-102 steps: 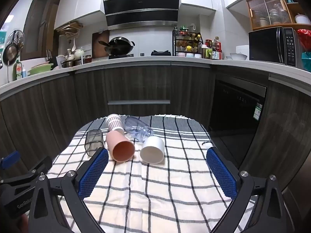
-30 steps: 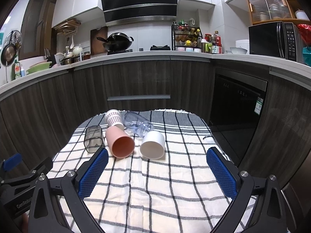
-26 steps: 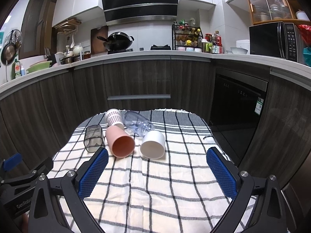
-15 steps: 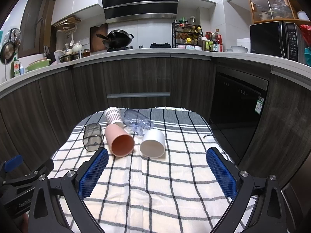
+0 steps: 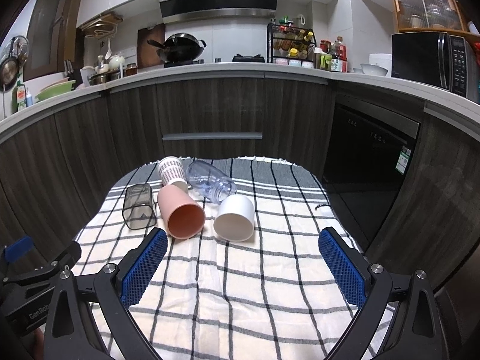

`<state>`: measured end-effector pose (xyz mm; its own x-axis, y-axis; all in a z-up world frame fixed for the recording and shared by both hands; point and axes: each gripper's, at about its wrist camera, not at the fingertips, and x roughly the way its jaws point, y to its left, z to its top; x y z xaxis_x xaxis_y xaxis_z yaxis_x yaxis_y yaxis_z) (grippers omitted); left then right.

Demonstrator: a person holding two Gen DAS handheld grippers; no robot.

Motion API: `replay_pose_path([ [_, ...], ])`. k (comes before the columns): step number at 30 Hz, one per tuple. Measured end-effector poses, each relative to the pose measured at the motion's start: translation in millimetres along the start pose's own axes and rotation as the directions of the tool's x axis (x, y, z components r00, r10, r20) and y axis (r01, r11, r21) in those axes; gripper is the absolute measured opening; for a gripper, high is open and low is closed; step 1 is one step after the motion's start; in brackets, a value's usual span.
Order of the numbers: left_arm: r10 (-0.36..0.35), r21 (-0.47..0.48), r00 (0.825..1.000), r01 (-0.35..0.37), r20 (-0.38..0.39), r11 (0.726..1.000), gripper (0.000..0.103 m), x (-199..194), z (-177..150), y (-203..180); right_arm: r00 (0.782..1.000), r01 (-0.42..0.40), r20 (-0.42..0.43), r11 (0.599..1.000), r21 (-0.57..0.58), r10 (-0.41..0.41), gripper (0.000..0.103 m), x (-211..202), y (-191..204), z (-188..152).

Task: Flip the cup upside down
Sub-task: 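Move the right tool toward the clear plastic cup lying on its side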

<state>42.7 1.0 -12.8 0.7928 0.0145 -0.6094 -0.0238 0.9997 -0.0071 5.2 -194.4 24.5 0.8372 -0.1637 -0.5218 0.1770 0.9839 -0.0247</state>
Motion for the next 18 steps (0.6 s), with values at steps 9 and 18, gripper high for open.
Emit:
replay_pose_path([
  [9,0.012,-0.023,0.999,-0.013,-0.049,1.000,0.103,19.3,22.5,9.7,0.998,-0.030,-0.061,0.999,-0.035,0.028,0.101,22.2,14.4,23.1],
  [18,0.002,-0.029,0.997,-0.005,-0.078,1.000,0.103,46.2,51.8,15.4,0.991,-0.093,-0.109,0.987,-0.129,0.079,0.101,57.3,45.0,57.5],
])
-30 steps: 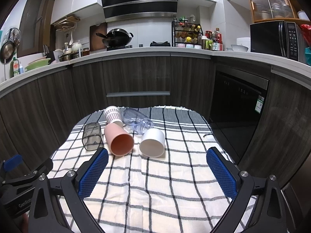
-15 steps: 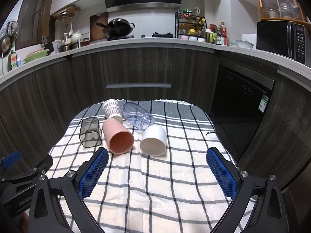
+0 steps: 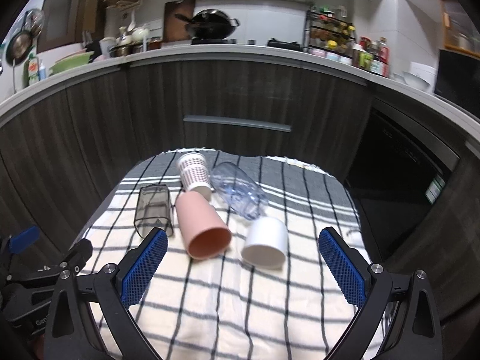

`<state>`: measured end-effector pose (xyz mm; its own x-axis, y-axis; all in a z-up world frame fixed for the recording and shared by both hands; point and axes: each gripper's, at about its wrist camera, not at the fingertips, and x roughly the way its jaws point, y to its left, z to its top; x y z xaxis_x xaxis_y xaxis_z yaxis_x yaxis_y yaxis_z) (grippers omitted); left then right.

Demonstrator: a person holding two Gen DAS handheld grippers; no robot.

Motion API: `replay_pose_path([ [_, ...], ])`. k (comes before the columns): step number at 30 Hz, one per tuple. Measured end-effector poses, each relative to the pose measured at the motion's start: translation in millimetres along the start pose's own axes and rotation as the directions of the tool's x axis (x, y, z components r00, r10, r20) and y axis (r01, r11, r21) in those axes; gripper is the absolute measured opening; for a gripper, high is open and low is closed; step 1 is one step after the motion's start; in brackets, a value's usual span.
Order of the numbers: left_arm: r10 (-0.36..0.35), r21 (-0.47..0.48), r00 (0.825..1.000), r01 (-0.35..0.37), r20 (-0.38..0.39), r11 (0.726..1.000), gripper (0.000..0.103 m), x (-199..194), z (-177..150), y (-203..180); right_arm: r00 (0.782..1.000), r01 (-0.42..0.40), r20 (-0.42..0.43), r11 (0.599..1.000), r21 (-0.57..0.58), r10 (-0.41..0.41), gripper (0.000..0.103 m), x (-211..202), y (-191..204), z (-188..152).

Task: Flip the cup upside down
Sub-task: 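Move the right tool toward the clear plastic cup lying on its side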

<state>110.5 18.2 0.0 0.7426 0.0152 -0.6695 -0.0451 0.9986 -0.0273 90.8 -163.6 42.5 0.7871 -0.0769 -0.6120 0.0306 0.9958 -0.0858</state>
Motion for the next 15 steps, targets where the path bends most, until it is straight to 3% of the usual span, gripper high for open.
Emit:
replay_pose_path([
  [7,0.010,-0.048,1.000,-0.011,-0.012,0.999,0.103,23.9,27.8,6.7,0.996,-0.056,-0.065,0.998,-0.038,0.053,0.101,40.2,11.3,29.9],
  [15,0.064,-0.066,0.996,-0.068,-0.067,0.995,0.103,61.4,53.8,-7.6,0.991,-0.043,-0.130,0.993,-0.112,0.028,0.101,88.7,13.1,70.1],
])
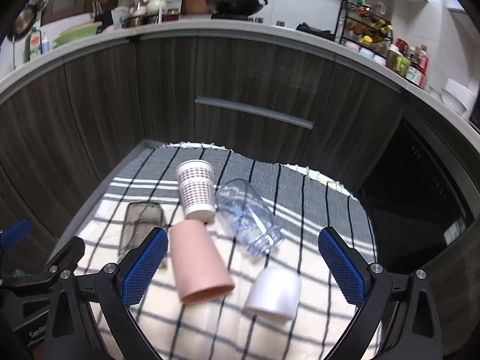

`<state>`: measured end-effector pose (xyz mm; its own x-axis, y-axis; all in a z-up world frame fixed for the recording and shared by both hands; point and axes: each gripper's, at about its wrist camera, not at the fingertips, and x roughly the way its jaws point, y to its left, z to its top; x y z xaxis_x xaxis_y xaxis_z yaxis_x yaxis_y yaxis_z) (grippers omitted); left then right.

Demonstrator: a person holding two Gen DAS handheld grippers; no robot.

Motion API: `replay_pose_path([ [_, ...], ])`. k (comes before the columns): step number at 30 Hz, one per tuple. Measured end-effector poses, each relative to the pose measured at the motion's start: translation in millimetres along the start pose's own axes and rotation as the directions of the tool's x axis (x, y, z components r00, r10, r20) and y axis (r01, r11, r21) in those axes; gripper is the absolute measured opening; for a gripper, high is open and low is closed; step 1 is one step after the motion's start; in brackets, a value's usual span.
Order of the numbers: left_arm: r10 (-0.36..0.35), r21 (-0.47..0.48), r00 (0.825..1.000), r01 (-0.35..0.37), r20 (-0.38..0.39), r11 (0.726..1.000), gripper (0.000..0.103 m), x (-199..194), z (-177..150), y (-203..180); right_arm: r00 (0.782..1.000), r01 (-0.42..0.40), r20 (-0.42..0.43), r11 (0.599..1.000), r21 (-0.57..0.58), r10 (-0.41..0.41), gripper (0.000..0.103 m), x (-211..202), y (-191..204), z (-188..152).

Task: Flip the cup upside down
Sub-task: 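Move the right tool toward the clear plastic cup lying on its side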

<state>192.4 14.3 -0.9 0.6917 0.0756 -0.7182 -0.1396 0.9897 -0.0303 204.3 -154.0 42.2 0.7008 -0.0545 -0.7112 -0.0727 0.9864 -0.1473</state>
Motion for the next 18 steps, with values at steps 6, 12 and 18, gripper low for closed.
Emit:
replay_pose_path([
  [6,0.087,-0.064,0.995,-0.090,-0.052,0.994,0.103,24.4,14.0,-11.8,0.988,-0.026,-0.154,0.997,-0.074,0.014,0.101,51.9,-7.9,26.1],
  [12,0.096,-0.133,0.989,-0.110,-0.111,0.985,0.103,53.3,17.8,-16.0,0.944,-0.057,-0.329,0.991,-0.124,0.013,0.099,110.5,-17.2,34.4],
  [18,0.099,-0.154,0.988,-0.117,-0.118,0.981,0.103,68.7,19.5,-19.8,0.898,-0.119,-0.438,0.982,-0.149,0.042,0.098,154.3,-13.5,36.0],
])
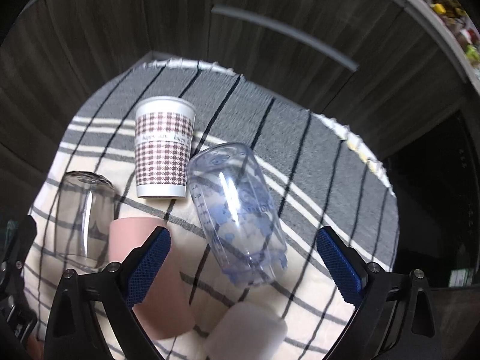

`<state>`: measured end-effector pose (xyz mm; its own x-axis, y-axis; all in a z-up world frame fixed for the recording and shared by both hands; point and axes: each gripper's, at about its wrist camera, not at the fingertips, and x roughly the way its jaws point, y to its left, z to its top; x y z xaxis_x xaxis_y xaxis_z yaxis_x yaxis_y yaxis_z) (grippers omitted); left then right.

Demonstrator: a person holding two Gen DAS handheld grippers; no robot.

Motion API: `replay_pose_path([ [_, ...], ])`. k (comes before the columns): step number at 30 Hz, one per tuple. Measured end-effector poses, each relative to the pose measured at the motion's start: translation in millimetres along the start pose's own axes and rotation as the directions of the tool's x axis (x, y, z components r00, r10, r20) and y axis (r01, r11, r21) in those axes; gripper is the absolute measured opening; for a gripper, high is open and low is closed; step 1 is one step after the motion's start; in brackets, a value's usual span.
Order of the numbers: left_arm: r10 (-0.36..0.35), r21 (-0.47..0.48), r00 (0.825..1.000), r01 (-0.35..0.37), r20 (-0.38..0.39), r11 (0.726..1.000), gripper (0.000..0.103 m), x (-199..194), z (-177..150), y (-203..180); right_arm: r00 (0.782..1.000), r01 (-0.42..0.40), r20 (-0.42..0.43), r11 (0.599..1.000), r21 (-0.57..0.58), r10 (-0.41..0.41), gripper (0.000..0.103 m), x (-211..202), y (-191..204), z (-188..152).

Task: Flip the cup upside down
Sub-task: 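Move the right tool toward the clear plastic cup lying on its side, then close the right gripper on the clear plastic cup and lift it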

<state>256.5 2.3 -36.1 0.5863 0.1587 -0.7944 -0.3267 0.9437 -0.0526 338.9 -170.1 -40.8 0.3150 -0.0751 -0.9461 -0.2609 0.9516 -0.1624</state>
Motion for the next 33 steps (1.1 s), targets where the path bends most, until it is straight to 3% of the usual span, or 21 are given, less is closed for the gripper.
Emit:
replay_pose_path([
  [4,0.004,-0.019,1.000,-0.004,-0.005,1.000,0.103,7.3,-0.6,-1.0,0.999,0.003,-0.051,0.999,-0.046,-0.005,0.098,23.3,5.0,14.2],
  [11,0.005,-0.006,0.999,-0.006,-0.043,1.000,0.103,23.4,-6.1,-6.0,0.987,-0.015,-0.161,0.997,-0.071,0.003,0.087,65.0,7.5,23.9],
  [15,0.008,-0.003,0.999,-0.008,-0.041,1.000,0.103,24.1,-8.0,-7.8,0.986,-0.038,-0.164,0.998,-0.042,0.031,0.078,72.0,2.0,24.5],
  [25,-0.010,0.012,1.000,0.010,-0.012,1.000,0.103,8.1,-4.2,-2.8,0.990,-0.058,-0.131,0.998,0.002,0.057,0.077,57.1,-5.7,20.1],
  [33,-0.091,0.027,0.994,0.089,0.053,0.996,0.103,-35.6,-1.5,12.6,0.997,-0.058,-0.040,0.992,0.115,0.063,0.077,-6.8,-17.8,6.7],
])
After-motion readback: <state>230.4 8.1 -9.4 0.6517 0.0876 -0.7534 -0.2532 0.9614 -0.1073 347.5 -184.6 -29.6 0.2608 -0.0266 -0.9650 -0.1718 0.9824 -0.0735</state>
